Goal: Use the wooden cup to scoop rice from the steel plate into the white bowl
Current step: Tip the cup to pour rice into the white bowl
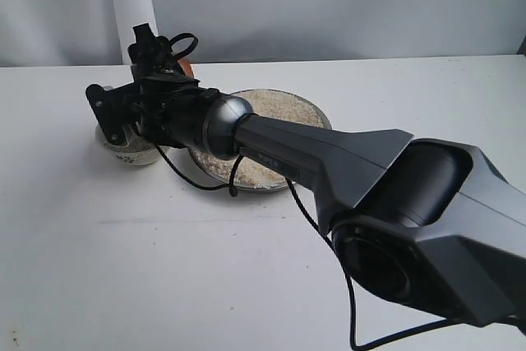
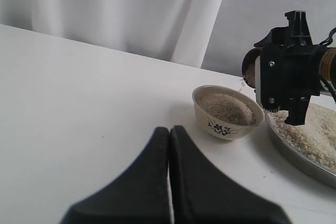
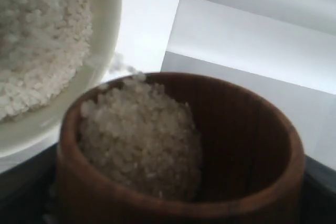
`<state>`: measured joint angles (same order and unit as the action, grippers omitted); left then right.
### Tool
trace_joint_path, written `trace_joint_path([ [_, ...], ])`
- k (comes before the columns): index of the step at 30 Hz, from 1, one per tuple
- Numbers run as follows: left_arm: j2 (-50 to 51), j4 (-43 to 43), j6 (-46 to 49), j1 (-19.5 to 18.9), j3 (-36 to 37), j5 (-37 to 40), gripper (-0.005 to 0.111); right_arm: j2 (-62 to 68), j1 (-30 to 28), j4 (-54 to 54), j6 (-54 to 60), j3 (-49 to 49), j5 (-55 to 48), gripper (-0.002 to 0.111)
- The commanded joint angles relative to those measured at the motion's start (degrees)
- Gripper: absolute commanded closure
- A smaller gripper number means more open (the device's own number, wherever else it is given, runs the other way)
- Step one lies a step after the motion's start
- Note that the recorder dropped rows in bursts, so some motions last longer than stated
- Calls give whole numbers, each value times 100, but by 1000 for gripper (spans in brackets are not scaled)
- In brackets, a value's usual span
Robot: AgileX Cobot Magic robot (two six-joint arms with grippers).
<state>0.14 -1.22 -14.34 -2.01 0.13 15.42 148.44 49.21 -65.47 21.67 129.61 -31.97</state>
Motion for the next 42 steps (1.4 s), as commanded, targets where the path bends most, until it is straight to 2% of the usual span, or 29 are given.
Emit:
trace_joint_path([
  [1, -14, 19, -19, 27, -13, -19, 107, -53, -3, -546, -51, 49, 55, 108],
  [6, -14, 19, -19, 27, -13, -19, 107, 87, 8, -1243, -51, 49, 68, 108],
  [42, -14, 19, -19, 27, -13, -19, 107, 215, 146, -3337, -101, 49, 111, 108],
])
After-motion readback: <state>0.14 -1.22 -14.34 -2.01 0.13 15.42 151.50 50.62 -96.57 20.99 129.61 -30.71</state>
